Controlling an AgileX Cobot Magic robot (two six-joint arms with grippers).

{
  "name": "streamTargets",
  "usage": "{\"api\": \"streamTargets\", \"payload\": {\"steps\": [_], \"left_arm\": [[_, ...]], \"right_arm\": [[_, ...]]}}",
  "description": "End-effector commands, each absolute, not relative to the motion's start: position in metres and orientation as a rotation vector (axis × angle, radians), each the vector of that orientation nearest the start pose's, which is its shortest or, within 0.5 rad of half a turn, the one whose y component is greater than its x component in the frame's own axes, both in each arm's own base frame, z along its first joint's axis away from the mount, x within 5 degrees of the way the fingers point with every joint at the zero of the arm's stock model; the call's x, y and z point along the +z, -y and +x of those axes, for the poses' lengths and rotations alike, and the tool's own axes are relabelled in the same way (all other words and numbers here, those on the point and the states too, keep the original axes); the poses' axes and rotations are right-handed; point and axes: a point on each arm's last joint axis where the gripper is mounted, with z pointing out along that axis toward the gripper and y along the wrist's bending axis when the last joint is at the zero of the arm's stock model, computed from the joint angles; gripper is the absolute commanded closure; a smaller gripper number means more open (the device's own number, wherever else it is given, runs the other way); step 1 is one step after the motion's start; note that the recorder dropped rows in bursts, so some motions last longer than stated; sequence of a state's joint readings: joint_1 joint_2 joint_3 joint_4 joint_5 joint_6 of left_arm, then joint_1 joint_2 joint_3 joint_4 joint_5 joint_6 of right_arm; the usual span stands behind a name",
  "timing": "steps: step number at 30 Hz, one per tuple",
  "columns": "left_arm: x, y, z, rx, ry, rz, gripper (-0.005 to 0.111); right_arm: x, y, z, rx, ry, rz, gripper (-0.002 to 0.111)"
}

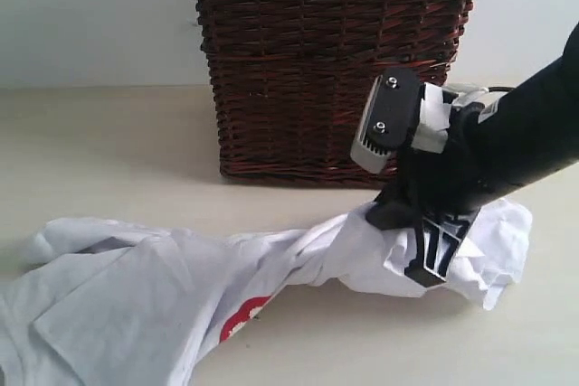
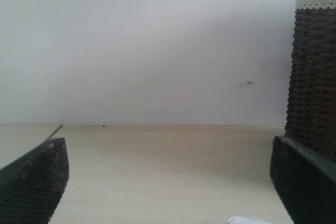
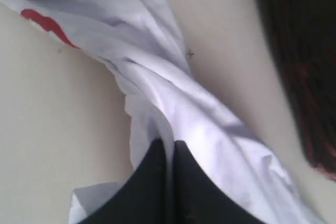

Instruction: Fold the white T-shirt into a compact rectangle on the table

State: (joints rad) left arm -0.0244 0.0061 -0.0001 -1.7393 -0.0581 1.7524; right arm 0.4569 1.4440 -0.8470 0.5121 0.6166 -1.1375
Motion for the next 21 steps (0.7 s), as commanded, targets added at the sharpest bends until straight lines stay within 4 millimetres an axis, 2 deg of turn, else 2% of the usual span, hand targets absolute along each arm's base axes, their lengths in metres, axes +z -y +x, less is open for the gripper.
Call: {"api": "streamTargets", "payload": {"steps": [1, 4, 6, 8, 15, 21], "left_arm": [[0.212, -0.004, 0.056, 0.030, -1.493, -0.019, 0.002], [0.212, -0.004, 0.056, 0.030, -1.493, -0.019, 0.002], [0.212, -0.004, 0.056, 0.028, -1.493, -0.021, 0.002], [0.212, -0.004, 0.056, 0.028, -1.493, -0.021, 0.002], [0.212, -0.004, 0.056, 0.030, -1.493, -0.019, 0.002], [0.212, -0.004, 0.056, 0.030, -1.493, -0.019, 0.002]], "right_arm": [[0.261, -0.143, 0.239, 0.220, -1.947, -1.433, 0.108], [0.272, -0.144, 0.241, 0.241, -1.963, -1.340, 0.108], [0.273, -0.144, 0.244, 0.279, -2.035, -1.182, 0.108], [0.269, -0.145, 0.247, 0.315, -2.096, -1.104, 0.108], [0.255, -0.145, 0.239, 0.302, -2.117, -1.362, 0.108], [0.233, -0.138, 0.216, 0.400, -2.143, -1.870, 0.108]]}}
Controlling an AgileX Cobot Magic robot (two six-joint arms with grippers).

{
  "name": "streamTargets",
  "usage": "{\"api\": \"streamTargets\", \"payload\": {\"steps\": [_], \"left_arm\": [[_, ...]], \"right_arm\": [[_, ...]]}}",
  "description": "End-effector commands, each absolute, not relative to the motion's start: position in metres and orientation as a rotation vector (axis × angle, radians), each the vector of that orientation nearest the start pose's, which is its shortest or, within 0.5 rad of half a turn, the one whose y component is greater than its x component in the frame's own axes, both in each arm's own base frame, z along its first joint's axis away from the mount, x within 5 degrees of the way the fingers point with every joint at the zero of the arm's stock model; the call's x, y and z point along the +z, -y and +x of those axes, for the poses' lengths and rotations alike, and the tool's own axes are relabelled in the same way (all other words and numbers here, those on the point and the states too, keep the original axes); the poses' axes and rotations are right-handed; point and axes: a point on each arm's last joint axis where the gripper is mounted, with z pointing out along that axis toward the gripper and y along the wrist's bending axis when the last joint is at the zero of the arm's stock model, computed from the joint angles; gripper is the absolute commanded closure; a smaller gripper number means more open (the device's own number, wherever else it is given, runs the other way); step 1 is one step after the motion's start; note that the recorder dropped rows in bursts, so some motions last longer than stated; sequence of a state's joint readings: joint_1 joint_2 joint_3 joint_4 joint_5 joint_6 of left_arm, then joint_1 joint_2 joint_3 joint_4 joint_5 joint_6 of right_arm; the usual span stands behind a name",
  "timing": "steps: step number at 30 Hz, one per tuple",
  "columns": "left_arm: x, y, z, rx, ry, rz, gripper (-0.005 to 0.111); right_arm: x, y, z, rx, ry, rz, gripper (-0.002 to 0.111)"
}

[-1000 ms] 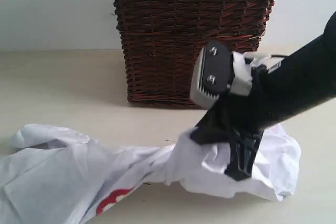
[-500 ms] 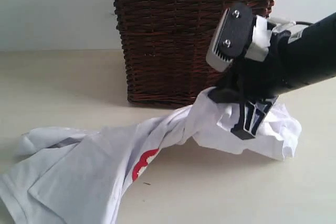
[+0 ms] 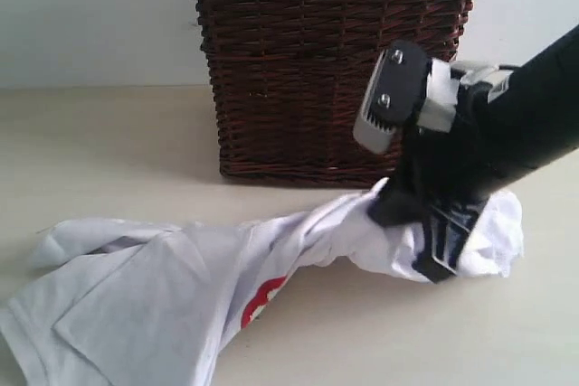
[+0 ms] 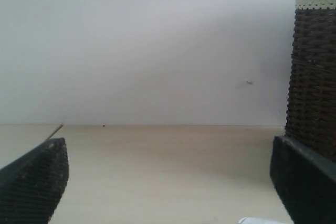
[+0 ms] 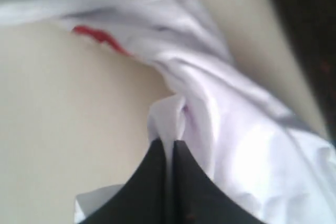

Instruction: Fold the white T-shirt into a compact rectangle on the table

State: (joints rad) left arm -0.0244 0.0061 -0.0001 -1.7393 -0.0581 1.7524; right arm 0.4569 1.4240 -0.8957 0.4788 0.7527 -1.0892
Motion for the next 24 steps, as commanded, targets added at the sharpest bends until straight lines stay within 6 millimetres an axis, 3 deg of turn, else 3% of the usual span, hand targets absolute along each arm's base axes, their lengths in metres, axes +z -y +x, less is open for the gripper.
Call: {"api": "streamTargets", "payload": {"steps": [1, 4, 9, 13, 15, 18, 21, 24], "left_arm": [[0.212, -0.004, 0.056, 0.029, -1.493, -0.021, 0.002], [0.212, -0.004, 0.056, 0.029, -1.493, -0.021, 0.002], [0.212, -0.004, 0.056, 0.030, -1.493, -0.019, 0.002], [0.212, -0.004, 0.056, 0.030, -1.493, -0.019, 0.002], [0.212, -0.004, 0.056, 0.029, -1.493, -0.021, 0.002], [0.212, -0.004, 0.056, 0.029, -1.493, -0.021, 0.002], [0.212, -0.004, 0.056, 0.030, -1.493, -0.019, 0.002], [0.212, -0.004, 0.056, 0.029, -1.493, -0.021, 0.002]], "right_arm": [[0.232, -0.137, 0.213, 0.409, -2.141, -1.930, 0.108], [0.222, -0.132, 0.206, 0.415, -2.088, -2.055, 0.108], [0.214, -0.130, 0.202, 0.414, -2.102, -2.052, 0.108], [0.213, -0.125, 0.185, 0.565, -2.162, -2.180, 0.106], [0.207, -0.121, 0.175, 0.640, -2.184, -2.246, 0.091], [0.192, -0.115, 0.164, 0.670, -2.227, -2.260, 0.049], [0.190, -0.114, 0.164, 0.624, -2.216, -2.229, 0.044], [0.225, -0.112, 0.173, 0.273, -1.986, -1.993, 0.044]]}}
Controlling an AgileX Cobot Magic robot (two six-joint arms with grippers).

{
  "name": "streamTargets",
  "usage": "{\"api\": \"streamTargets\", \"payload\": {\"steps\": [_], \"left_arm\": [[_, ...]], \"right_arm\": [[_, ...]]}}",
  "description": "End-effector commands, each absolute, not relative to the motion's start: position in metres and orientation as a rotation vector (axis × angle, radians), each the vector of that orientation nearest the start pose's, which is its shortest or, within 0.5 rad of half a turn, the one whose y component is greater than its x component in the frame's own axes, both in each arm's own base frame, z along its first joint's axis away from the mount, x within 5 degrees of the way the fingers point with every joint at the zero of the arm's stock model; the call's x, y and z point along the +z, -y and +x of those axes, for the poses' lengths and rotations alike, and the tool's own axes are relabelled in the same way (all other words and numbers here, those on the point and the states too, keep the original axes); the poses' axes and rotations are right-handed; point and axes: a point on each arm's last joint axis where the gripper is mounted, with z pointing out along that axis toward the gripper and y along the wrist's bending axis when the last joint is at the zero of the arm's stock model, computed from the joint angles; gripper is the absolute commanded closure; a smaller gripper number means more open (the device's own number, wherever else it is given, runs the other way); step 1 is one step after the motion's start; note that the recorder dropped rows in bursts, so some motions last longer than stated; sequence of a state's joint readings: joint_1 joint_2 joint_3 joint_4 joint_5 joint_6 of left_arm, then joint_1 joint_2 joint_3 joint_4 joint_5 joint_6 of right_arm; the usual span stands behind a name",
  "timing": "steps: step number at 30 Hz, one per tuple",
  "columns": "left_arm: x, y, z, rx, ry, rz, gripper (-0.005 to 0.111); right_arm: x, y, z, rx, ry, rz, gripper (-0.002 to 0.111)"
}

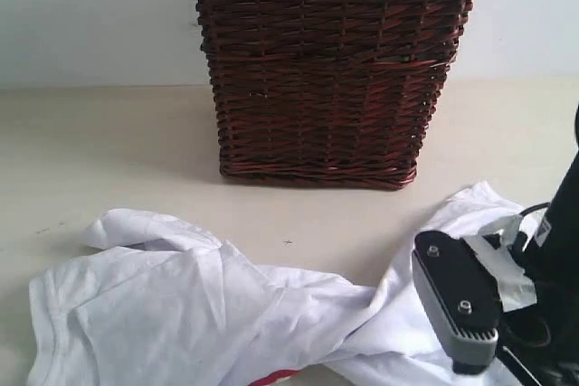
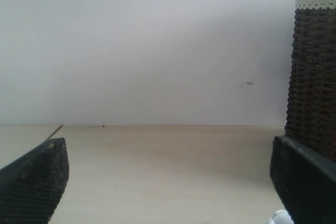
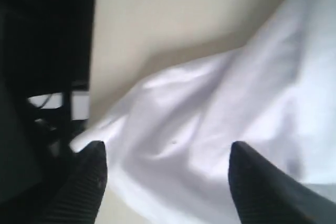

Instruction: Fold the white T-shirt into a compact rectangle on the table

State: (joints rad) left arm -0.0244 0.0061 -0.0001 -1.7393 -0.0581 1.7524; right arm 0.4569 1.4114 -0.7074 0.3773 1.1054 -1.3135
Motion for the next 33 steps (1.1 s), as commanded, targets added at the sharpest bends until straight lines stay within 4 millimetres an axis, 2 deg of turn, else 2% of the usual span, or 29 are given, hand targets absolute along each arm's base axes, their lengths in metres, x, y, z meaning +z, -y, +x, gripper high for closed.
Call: {"api": "streamTargets", "payload": {"steps": [1, 2, 3, 4, 5, 9, 11, 12, 16, 17, 19, 24, 26, 29, 33], "left_arm": [[0.212, -0.004, 0.056, 0.029, -1.493, -0.021, 0.002], [0.212, -0.004, 0.056, 0.029, -1.493, -0.021, 0.002], [0.212, -0.004, 0.056, 0.029, -1.493, -0.021, 0.002], [0.212, -0.004, 0.056, 0.029, -1.493, -0.021, 0.002], [0.212, -0.004, 0.056, 0.029, -1.493, -0.021, 0.002], [0.212, -0.004, 0.056, 0.029, -1.493, -0.021, 0.002], [0.212, -0.004, 0.056, 0.029, -1.493, -0.021, 0.002], [0.212, -0.004, 0.056, 0.029, -1.493, -0.021, 0.002], [0.212, -0.004, 0.056, 0.027, -1.493, -0.023, 0.002], [0.212, -0.004, 0.056, 0.027, -1.493, -0.023, 0.002], [0.212, -0.004, 0.056, 0.027, -1.493, -0.023, 0.002], [0.212, -0.004, 0.056, 0.028, -1.493, -0.021, 0.002], [0.212, -0.004, 0.056, 0.028, -1.493, -0.021, 0.002], [0.212, -0.004, 0.056, 0.027, -1.493, -0.022, 0.002], [0.212, -0.004, 0.056, 0.027, -1.493, -0.022, 0.002]], "right_arm": [[0.247, -0.108, 0.177, 0.081, -1.846, -1.880, 0.046], [0.262, -0.103, 0.177, -0.032, -1.777, -1.782, 0.053], [0.278, -0.094, 0.173, -0.135, -1.779, -1.656, 0.070], [0.287, -0.087, 0.166, -0.165, -1.810, -1.575, 0.083], [0.296, -0.077, 0.155, -0.180, -1.882, -1.460, 0.105], [0.313, -0.059, 0.132, -0.067, -2.057, -1.033, 0.108], [0.324, -0.053, 0.122, 0.069, -2.037, -0.761, 0.108], [0.329, -0.049, 0.117, 0.099, -1.968, -0.674, 0.108], [0.342, -0.032, 0.095, 0.113, -1.464, -0.377, 0.108], [0.340, -0.028, 0.087, 0.111, -1.359, -0.333, 0.108], [0.326, -0.022, 0.076, 0.091, -1.266, -0.293, 0.105], [0.268, -0.015, 0.060, 0.078, -1.351, -0.282, 0.099], [0.252, -0.015, 0.057, 0.076, -1.399, -0.300, 0.099], [0.237, -0.015, 0.055, 0.080, -1.456, -0.315, 0.099], [0.231, -0.015, 0.053, 0.082, -1.502, -0.329, 0.099]]}}
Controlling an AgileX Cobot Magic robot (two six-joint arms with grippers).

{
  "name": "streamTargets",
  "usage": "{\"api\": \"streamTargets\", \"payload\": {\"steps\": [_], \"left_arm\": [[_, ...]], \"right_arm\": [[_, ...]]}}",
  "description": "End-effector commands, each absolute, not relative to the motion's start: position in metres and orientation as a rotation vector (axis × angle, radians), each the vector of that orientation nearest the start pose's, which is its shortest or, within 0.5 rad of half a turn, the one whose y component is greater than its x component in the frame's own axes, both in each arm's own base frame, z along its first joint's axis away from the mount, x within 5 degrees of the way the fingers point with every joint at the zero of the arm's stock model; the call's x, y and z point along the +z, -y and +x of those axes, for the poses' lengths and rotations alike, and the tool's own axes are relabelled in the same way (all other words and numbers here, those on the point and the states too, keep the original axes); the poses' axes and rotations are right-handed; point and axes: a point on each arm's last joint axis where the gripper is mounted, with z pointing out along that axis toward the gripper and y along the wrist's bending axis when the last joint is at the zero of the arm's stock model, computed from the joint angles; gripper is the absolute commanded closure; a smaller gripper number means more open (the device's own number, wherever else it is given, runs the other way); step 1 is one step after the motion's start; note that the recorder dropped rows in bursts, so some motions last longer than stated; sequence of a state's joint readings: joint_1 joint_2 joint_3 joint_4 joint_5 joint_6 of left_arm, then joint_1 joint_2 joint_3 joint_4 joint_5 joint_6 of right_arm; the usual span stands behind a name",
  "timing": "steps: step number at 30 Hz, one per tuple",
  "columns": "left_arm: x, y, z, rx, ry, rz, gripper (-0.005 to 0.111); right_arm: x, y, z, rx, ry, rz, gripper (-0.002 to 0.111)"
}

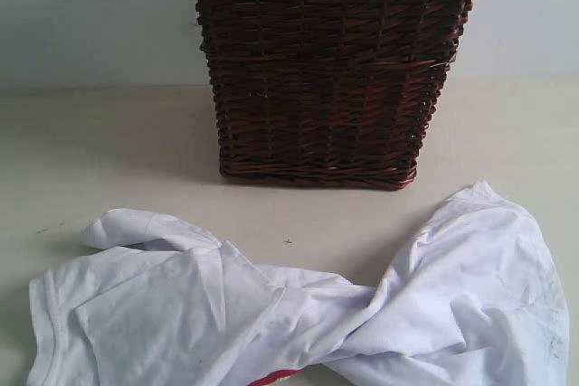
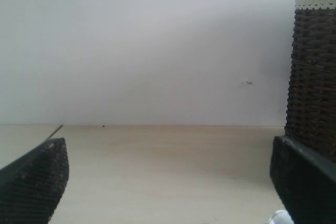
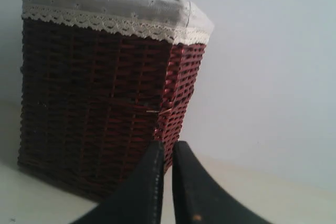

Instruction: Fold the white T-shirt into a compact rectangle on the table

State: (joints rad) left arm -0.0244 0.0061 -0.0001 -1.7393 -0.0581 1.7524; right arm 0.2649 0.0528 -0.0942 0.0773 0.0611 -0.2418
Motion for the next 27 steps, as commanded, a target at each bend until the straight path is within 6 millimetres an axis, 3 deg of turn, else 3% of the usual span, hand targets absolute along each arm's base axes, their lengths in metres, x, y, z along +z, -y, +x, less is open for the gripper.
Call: {"api": "streamTargets", "payload": {"steps": [1, 11, 16, 17, 18, 19, 21, 22, 24, 25, 27], "left_arm": [[0.212, -0.004, 0.056, 0.027, -1.493, -0.022, 0.002], [0.212, -0.004, 0.056, 0.032, -1.493, -0.018, 0.002], [0.213, -0.005, 0.056, 0.263, -1.482, 0.169, 0.002], [0.216, 0.004, 0.056, 0.147, -1.462, 0.210, 0.002], [0.228, 0.015, 0.052, 0.006, -1.410, 0.258, 0.002], [0.245, 0.033, 0.043, -0.115, -1.305, 0.436, 0.002], [0.281, 0.046, 0.029, -0.055, -1.112, 0.666, 0.002], [0.293, 0.045, 0.030, -0.034, -1.107, 0.647, 0.002], [0.324, 0.040, 0.044, -0.024, -1.150, 0.590, 0.002], [0.331, 0.042, 0.065, -0.180, -1.271, 0.511, 0.002], [0.327, 0.047, 0.093, -0.388, -1.463, 0.445, 0.002]], "right_arm": [[0.231, -0.015, 0.053, 0.084, -1.505, -0.328, 0.099], [0.231, -0.015, 0.053, 0.088, -1.506, -0.324, 0.099], [0.231, -0.015, 0.053, 0.088, -1.506, -0.324, 0.099], [0.231, -0.015, 0.053, 0.088, -1.506, -0.324, 0.099], [0.231, -0.015, 0.053, 0.088, -1.506, -0.324, 0.099], [0.231, -0.015, 0.053, 0.090, -1.506, -0.323, 0.099], [0.231, -0.015, 0.053, 0.090, -1.506, -0.323, 0.099], [0.231, -0.015, 0.053, 0.090, -1.506, -0.323, 0.099], [0.231, -0.015, 0.053, 0.090, -1.506, -0.323, 0.099], [0.231, -0.015, 0.053, 0.090, -1.506, -0.323, 0.099], [0.231, -0.015, 0.053, 0.090, -1.506, -0.323, 0.099]]}}
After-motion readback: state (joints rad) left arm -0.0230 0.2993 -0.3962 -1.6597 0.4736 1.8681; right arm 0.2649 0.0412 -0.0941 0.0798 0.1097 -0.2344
